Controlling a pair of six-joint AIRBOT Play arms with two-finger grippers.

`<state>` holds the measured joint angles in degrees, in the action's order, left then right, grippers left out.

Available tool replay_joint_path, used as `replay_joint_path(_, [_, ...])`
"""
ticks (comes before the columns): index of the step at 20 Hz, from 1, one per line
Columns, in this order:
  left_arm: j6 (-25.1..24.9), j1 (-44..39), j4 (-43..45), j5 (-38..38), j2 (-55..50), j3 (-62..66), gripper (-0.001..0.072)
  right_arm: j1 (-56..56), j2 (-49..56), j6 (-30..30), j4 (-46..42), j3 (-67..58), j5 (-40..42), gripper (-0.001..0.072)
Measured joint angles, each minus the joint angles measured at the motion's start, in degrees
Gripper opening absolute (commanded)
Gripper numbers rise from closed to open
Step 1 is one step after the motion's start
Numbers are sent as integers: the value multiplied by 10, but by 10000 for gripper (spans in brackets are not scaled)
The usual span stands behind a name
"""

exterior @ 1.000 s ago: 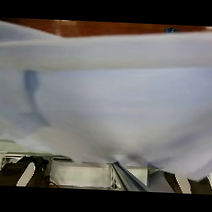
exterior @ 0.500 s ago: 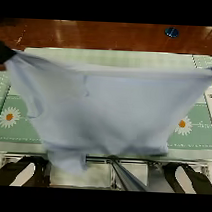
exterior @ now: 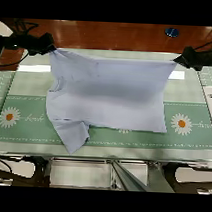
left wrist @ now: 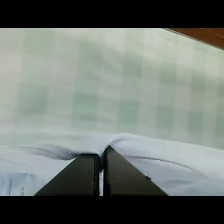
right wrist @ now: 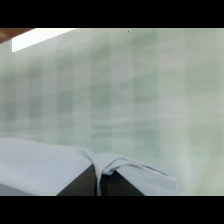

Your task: Fold the shirts.

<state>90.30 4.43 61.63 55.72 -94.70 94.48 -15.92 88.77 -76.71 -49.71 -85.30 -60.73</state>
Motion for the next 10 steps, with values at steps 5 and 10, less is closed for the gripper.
replay_joint_path(5, [1, 2, -10, 37, -73, 56, 19, 0, 100, -13, -3, -76, -32, 21])
replay_joint_path(10, [-40, 8, 21, 177, -99, 68, 18, -8, 117, 9, -46, -84, -141, 21])
